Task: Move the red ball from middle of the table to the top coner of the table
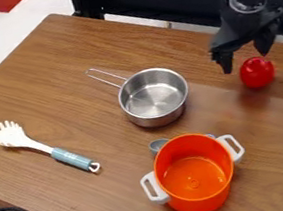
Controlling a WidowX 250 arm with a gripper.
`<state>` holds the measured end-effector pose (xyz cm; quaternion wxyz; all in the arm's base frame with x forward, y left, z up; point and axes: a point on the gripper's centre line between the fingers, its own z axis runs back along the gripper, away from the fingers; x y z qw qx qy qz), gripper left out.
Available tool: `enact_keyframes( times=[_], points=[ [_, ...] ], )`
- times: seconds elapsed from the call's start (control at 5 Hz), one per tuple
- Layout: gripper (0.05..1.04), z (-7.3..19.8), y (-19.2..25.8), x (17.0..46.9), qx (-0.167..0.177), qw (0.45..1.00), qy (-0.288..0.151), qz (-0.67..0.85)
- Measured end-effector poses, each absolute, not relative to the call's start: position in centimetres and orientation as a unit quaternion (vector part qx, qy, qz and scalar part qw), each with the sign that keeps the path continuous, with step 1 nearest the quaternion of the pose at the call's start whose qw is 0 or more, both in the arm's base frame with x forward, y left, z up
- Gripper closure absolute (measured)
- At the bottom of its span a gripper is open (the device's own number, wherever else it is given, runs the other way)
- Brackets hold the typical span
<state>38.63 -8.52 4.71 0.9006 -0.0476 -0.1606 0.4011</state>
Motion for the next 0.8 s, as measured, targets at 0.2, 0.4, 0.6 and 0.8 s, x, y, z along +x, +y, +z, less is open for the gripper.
enact_keyframes(
  times=[0.2, 0.4, 0.6, 0.8],
  points=[
    [0.086, 5.0, -5.5, 34.7, -0.058, 0.917, -0.163, 0.361],
    [0.086, 3.9, -1.6, 31.7, -0.026, 0.922, -0.198, 0.331],
    [0.086, 3.9, 1.5, 30.0, -0.025, 0.932, -0.187, 0.311],
    [0.086, 6.1, 4.4, 28.8, -0.052, 0.934, -0.184, 0.302]
  ],
)
